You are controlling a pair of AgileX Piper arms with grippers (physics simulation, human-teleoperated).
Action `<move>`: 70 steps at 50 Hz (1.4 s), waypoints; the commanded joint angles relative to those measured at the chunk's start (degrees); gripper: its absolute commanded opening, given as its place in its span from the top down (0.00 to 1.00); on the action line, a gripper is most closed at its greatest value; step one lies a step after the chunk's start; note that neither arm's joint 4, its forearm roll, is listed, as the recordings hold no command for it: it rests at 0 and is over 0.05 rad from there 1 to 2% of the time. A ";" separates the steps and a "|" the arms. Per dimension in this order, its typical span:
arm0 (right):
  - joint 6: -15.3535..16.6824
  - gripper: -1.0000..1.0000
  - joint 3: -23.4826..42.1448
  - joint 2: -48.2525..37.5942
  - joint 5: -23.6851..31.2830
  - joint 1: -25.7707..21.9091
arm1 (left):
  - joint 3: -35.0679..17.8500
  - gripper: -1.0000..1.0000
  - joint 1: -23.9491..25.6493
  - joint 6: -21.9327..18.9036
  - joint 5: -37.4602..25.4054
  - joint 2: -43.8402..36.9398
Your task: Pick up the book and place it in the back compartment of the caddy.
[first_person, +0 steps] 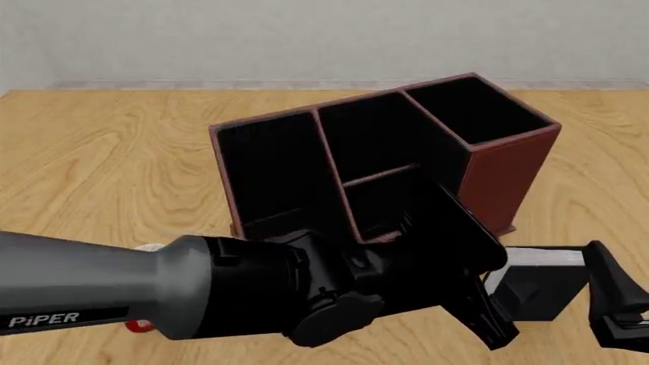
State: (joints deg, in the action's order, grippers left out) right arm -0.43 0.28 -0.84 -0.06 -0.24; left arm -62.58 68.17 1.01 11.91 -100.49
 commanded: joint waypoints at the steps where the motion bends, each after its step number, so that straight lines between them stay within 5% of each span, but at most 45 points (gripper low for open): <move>1: 0.12 0.00 0.00 0.21 0.10 -0.02 | -0.56 0.00 -0.66 0.73 1.54 -2.40; 70: -0.06 0.00 -0.04 -0.28 -0.29 -0.12 | -12.64 0.00 -1.84 -1.87 -1.77 -16.38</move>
State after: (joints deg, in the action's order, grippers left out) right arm -0.46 0.28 -0.84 -0.06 -0.35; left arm -74.20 67.15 -0.71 10.33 -115.55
